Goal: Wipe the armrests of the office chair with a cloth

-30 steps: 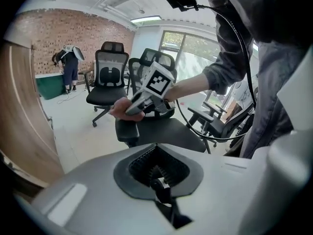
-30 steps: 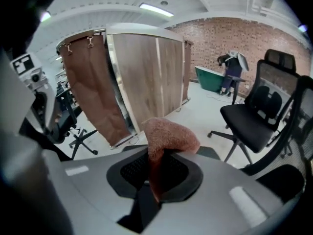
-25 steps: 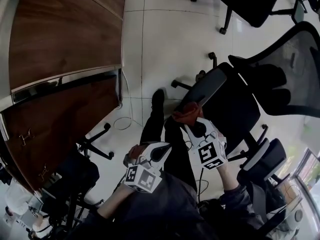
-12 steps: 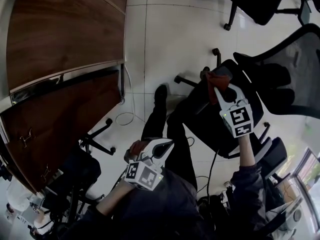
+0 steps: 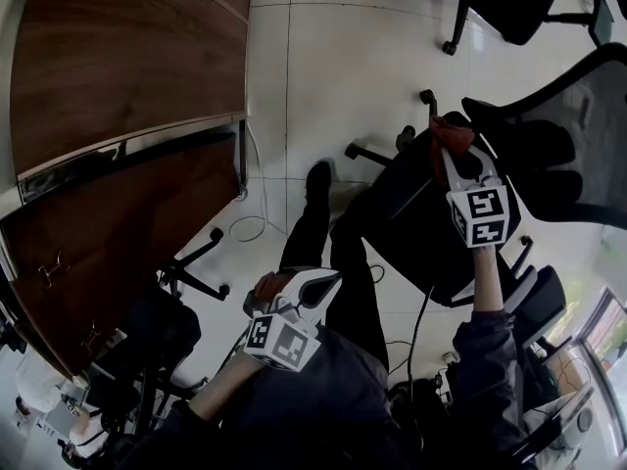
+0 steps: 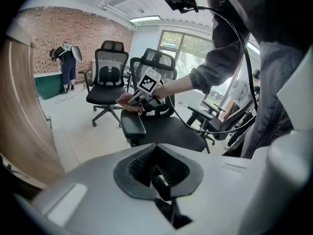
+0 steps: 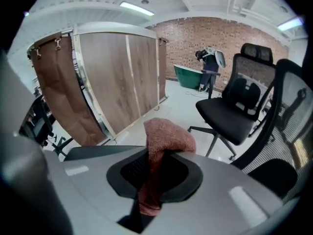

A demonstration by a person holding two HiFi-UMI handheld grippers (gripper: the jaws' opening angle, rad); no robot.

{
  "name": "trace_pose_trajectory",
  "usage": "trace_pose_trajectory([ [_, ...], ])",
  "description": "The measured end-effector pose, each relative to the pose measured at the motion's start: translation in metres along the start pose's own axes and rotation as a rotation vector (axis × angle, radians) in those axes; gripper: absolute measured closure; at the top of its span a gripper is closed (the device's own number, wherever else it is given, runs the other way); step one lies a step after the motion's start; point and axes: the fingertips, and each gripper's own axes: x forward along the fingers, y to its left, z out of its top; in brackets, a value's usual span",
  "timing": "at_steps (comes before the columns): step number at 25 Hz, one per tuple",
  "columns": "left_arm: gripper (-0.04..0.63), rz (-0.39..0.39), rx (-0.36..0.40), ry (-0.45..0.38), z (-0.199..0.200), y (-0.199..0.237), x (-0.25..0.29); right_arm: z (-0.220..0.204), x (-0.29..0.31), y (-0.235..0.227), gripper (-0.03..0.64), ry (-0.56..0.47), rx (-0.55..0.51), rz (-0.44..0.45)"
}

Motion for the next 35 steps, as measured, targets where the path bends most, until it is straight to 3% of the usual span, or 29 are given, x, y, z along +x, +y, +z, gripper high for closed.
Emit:
trace_pose_trajectory([
  [4,0.580,-0.010,0.012,-0.004,0.002,-0.003,0.000,0.004,-0.021,0.071,0.572,-0.016,-0.114,0.086],
  [8,0.580,-0.016,0.028,-0.001,-0.003,-0.007,-0.001,-0.001,-0.048,0.159,0.572,-0.047,-0.176,0.254],
  [12,0.580,-0.017,0.046,0.001,-0.004,-0.009,-0.002,-0.019,-0.070,0.202,0.572,-0.069,-0.097,0.371],
  [14,0.580,-0.021,0.052,0.004,-0.004,-0.011,-0.003,-0.032,-0.072,0.192,0.572,-0.070,0.013,0.350],
  [18,0.580,-0.033,0.055,0.006,-0.005,-0.016,-0.006,-0.068,-0.062,0.137,0.572,-0.078,0.312,0.226],
  [21,0.580,-0.035,0.064,0.013,-0.009,-0.017,-0.008,-0.079,-0.046,0.099,0.572,-0.106,0.462,0.181],
  [24,0.580,-0.037,0.064,0.023,-0.011,-0.016,-0.010,-0.086,-0.036,0.082,0.572,-0.143,0.558,0.207],
  [28,0.580,-0.047,0.074,0.040,-0.018,-0.016,-0.011,-0.109,-0.035,0.061,0.572,-0.145,0.676,0.126],
  [35,0.580,-0.063,0.076,0.054,-0.013,-0.013,-0.007,-0.127,0.033,0.036,0.572,-0.103,0.774,0.101],
])
